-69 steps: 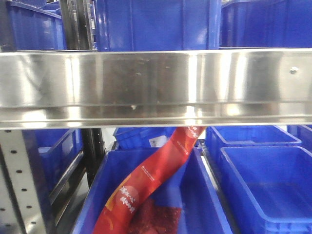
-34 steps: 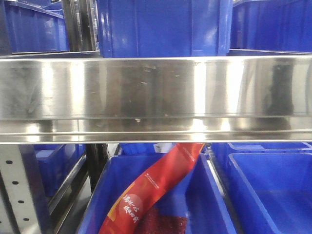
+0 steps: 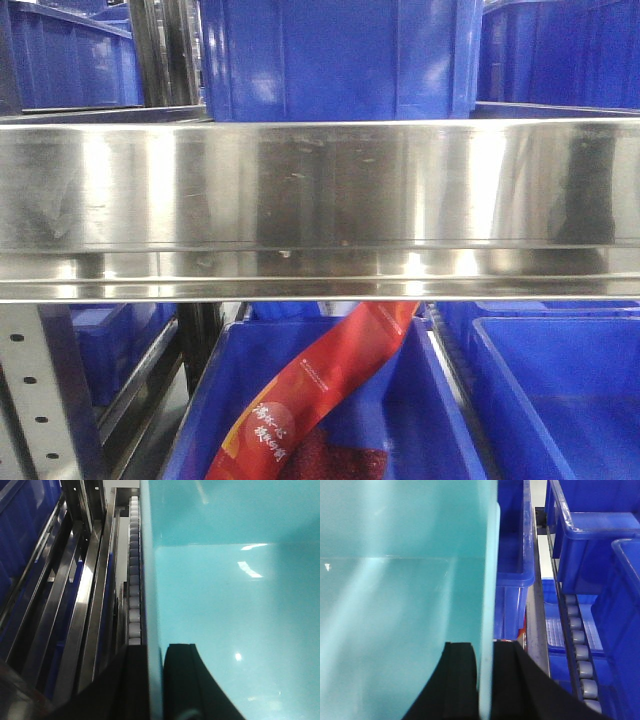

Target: Move two blue bins to right shelf middle

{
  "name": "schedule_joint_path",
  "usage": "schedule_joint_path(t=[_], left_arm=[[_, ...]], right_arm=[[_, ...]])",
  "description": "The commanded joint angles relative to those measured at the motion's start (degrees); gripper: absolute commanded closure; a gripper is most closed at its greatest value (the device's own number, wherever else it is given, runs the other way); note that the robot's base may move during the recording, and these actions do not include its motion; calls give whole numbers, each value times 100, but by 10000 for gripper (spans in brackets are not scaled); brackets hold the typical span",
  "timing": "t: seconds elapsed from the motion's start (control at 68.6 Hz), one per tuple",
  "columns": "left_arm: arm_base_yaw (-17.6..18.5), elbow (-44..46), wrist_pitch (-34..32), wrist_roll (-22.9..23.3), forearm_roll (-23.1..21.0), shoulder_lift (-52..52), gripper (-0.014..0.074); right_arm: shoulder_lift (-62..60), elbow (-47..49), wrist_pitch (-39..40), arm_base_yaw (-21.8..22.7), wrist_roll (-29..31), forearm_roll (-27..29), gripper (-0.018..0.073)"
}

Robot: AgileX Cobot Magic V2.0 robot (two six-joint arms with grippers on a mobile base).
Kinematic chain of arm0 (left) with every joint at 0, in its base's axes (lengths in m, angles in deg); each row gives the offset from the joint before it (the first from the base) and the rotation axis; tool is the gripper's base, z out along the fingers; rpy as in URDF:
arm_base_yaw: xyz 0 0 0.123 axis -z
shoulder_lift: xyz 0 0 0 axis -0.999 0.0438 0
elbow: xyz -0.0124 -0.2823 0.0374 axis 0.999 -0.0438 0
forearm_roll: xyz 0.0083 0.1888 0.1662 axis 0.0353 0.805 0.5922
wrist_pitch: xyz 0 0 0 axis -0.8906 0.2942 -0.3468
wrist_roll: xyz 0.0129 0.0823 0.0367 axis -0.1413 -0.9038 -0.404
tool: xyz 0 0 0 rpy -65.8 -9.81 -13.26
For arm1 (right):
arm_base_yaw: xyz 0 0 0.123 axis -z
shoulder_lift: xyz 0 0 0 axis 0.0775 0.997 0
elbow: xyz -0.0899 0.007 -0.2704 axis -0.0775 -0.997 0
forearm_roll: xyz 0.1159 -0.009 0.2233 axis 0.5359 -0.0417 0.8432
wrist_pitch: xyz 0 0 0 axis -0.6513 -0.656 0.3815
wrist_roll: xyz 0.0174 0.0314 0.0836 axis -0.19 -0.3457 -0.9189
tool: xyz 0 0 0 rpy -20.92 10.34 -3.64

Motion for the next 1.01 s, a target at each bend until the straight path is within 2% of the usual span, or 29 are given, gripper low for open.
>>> schedule_joint_path(t=[0.0,0.175,0.466,0.685,0.991], left_arm=[[20,90,-397,3,29,-131,707],[20,90,-448,3,29,-131,707],[20,69,-162,3,29,-36,707],[20,69,381,3,29,431,707],[20,69,414,3,29,1267,707]], right_arm=[[-114,121,461,-15,12,27,721],[-114,121,482,-15,12,27,721],[175,121,-292,-15,12,27,721],[703,83,-969,-15,0,27,721],[1368,83,-978,-15,-307,27,721]])
